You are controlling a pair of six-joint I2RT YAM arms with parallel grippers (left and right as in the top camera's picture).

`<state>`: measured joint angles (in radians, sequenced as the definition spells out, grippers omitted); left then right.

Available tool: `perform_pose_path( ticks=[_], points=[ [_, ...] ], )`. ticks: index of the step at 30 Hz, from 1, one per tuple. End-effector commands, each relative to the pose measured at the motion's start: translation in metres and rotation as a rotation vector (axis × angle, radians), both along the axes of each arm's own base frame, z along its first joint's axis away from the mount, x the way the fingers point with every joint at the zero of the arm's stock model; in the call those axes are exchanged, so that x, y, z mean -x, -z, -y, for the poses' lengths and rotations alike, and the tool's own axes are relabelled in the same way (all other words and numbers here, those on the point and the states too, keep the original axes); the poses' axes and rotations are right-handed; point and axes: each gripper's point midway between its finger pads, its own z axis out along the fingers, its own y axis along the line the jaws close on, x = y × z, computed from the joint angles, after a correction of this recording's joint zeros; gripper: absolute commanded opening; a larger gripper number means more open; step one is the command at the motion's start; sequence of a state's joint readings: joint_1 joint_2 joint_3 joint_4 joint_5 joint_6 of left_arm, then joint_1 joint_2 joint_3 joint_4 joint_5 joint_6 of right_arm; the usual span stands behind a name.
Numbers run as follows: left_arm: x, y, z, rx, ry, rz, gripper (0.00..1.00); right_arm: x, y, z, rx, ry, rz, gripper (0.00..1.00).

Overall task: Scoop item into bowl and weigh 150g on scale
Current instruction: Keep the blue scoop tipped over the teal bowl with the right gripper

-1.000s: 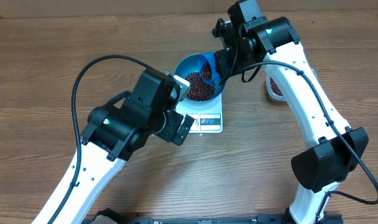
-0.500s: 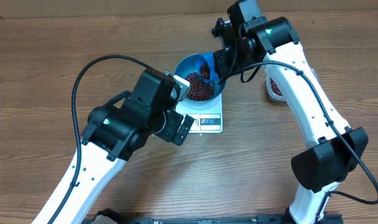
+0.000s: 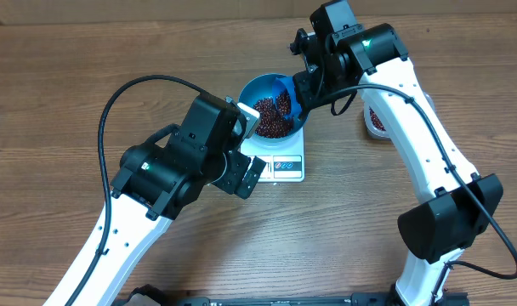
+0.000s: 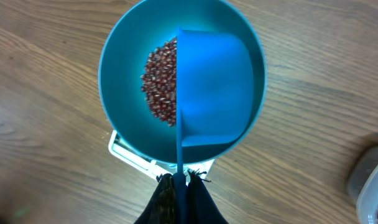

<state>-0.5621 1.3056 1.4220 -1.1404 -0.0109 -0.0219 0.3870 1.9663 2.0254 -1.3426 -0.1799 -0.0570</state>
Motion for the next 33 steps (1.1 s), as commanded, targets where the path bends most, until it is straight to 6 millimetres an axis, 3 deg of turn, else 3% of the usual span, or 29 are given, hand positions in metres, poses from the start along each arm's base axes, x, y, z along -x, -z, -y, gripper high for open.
perform_pose_path(
  ticks=[1, 5, 9, 12, 16, 20, 26, 33],
  points=[
    [-0.002, -0.004, 0.001, 0.007, 0.013, 0.008, 0.99, -0.009, -0.029, 0.004, -0.004, 0.048, 0.099, 0.04],
    [-0.001, -0.004, 0.001, 0.007, 0.013, 0.007, 1.00, -0.009, -0.033, -0.007, -0.074, 0.057, 0.087, 0.04],
    [-0.001, -0.004, 0.001, 0.007, 0.013, 0.007, 0.99, 0.001, -0.030, -0.009, -0.051, -0.069, 0.082, 0.04],
    [-0.002, -0.004, 0.001, 0.007, 0.013, 0.008, 1.00, -0.005, -0.028, 0.001, -0.006, -0.006, 0.097, 0.04],
    [-0.002, -0.004, 0.001, 0.007, 0.013, 0.008, 0.99, -0.015, -0.033, -0.002, -0.056, 0.108, 0.100, 0.04],
    [-0.001, -0.004, 0.001, 0.007, 0.013, 0.007, 1.00, -0.005, -0.034, -0.014, -0.093, -0.009, 0.087, 0.04],
    [-0.001, -0.004, 0.001, 0.007, 0.013, 0.007, 1.00, 0.000, -0.028, -0.007, 0.016, -0.088, 0.114, 0.04],
    [-0.001, -0.004, 0.001, 0.007, 0.013, 0.007, 1.00, -0.003, -0.047, -0.011, 0.069, -0.084, 0.224, 0.04]
  ],
)
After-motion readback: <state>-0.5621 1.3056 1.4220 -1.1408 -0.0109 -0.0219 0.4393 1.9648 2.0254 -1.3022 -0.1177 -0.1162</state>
